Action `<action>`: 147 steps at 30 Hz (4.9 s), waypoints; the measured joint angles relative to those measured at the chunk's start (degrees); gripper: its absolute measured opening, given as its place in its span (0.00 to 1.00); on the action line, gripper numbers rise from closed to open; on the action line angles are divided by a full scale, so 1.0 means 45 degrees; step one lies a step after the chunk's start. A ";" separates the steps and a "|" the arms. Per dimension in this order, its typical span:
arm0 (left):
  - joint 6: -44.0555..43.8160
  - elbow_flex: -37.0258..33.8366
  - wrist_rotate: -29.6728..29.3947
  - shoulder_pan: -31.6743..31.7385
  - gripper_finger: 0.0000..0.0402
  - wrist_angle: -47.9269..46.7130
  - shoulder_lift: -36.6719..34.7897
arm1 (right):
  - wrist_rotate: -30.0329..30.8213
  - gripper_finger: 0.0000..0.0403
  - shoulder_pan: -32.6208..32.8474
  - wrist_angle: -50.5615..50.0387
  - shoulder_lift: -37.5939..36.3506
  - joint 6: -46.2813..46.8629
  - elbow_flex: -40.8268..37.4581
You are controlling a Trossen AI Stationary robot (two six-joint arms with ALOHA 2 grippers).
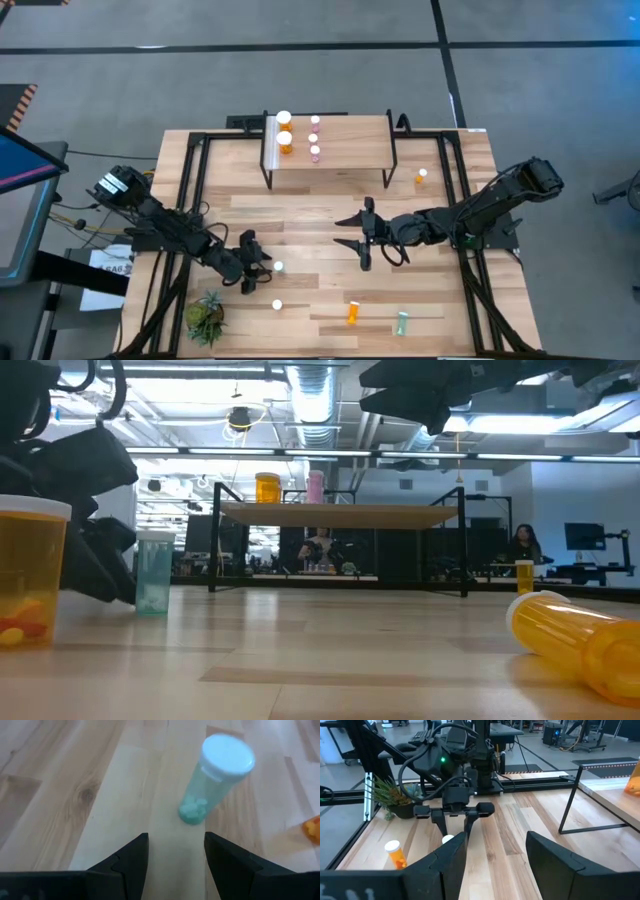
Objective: Pick and place medicine bottles onto shelf by color
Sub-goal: Put the top blue pill bottle on the shelf
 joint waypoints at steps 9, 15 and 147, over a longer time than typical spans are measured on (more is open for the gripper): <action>0.0373 0.0010 0.0105 0.0169 0.45 0.0395 -0.0005 | 0.0000 0.56 -0.0023 -0.0083 0.0000 0.0000 0.0000; 0.0461 0.0010 0.0432 0.0165 0.45 0.0767 -0.0005 | 0.0000 0.56 -0.0023 -0.0078 0.0000 0.0000 0.0000; 0.0363 0.0034 0.0351 0.0585 0.45 -0.4078 -0.6661 | -0.2380 0.56 -0.0444 -0.4004 0.4093 -0.0438 0.4948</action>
